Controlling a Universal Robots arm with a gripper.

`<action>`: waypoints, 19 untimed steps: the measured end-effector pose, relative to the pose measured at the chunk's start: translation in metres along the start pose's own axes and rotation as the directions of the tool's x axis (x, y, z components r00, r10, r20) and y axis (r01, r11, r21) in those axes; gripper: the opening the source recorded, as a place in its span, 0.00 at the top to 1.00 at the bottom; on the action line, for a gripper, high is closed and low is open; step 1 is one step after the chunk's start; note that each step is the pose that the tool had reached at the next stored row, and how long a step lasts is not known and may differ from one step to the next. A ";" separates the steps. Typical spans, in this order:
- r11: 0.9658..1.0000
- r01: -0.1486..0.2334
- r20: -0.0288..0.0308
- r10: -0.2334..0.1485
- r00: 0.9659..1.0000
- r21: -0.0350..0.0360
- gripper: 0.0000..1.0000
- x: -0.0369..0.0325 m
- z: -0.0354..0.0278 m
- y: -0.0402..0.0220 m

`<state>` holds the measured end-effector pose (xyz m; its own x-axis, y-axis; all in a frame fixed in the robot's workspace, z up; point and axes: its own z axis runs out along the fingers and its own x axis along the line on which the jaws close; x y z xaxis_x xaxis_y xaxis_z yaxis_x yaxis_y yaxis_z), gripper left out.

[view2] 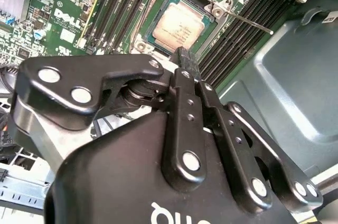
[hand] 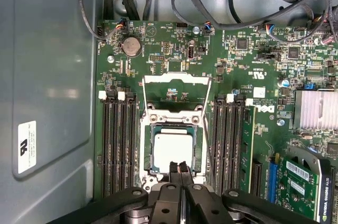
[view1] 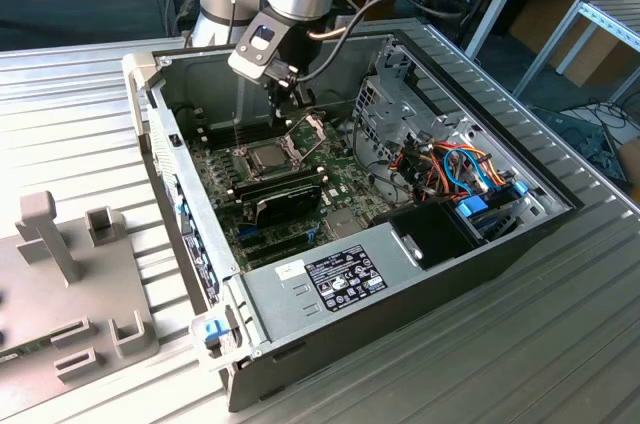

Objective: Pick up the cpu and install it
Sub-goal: 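Close the cpu cover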

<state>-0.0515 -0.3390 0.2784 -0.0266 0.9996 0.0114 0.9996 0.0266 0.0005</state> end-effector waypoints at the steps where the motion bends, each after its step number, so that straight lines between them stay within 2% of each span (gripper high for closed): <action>1: 1.000 0.000 0.000 0.000 1.000 0.000 0.89 0.0000 -0.0003 0.0000; 19: 1.000 0.000 0.000 0.000 1.000 0.000 0.89 0.0001 -0.0066 0.0000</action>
<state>-0.0515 -0.3390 0.2850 -0.0266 0.9996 0.0114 0.9996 0.0266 0.0004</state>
